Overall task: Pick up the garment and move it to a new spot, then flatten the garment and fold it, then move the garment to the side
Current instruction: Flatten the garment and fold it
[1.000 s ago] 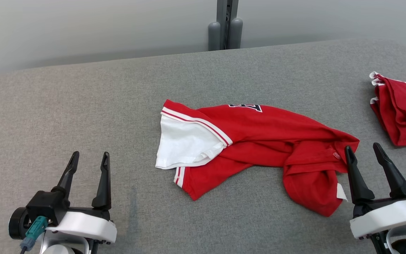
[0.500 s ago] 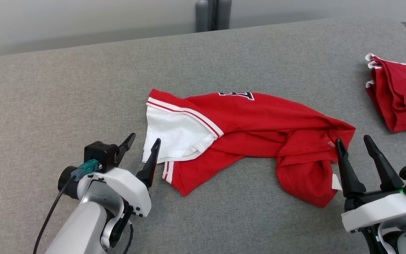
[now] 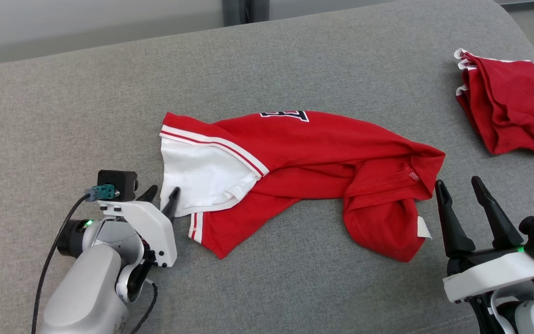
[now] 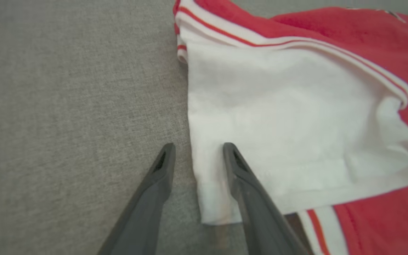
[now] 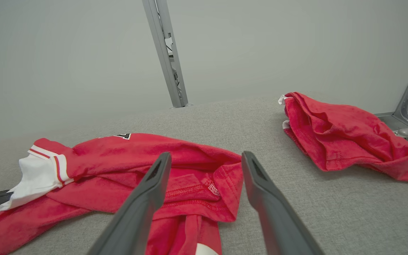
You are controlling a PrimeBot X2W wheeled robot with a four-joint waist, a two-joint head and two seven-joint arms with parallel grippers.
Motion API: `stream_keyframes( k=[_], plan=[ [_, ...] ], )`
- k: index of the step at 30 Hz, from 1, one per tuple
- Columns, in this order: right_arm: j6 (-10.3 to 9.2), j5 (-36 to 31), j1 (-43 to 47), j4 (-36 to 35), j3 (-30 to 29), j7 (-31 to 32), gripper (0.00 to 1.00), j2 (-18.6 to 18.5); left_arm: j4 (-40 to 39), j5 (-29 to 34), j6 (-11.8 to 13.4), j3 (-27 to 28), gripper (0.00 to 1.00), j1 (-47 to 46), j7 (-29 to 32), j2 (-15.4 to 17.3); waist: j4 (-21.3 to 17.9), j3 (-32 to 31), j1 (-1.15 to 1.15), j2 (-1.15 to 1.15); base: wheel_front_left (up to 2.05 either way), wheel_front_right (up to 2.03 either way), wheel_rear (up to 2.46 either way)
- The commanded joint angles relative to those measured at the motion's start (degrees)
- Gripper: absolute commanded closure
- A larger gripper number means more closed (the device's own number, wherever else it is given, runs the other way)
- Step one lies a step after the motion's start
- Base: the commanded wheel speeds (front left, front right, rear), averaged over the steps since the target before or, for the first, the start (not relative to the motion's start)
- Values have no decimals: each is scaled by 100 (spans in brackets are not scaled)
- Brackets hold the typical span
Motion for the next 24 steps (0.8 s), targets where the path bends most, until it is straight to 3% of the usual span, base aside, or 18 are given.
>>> stream_keyframes(
  k=[1, 10, 16, 24],
  plan=[
    [2, 31, -50, 32, -22, -56, 0, -17, 77, -38, -49, -25, 100, 133, 69, 15, 11, -12, 0, 0, 0, 0, 0],
    [2, 131, -7, 65, -43, -31, 0, -34, -606, -320, 155, 424, 100, 566, -332, 296, 192, -43, 0, 0, 0, 0, 0],
    [2, 139, 32, 60, -94, 5, 0, -72, -1397, -531, 499, 780, 100, 1307, -420, 498, 396, -51, 0, 0, 0, 0, 0],
    [2, 148, 13, 14, -129, 97, 0, -147, -2412, -726, 997, 1131, 100, 2300, -515, 539, 688, -46, 0, 0, 0, 0, 0]
  ],
)
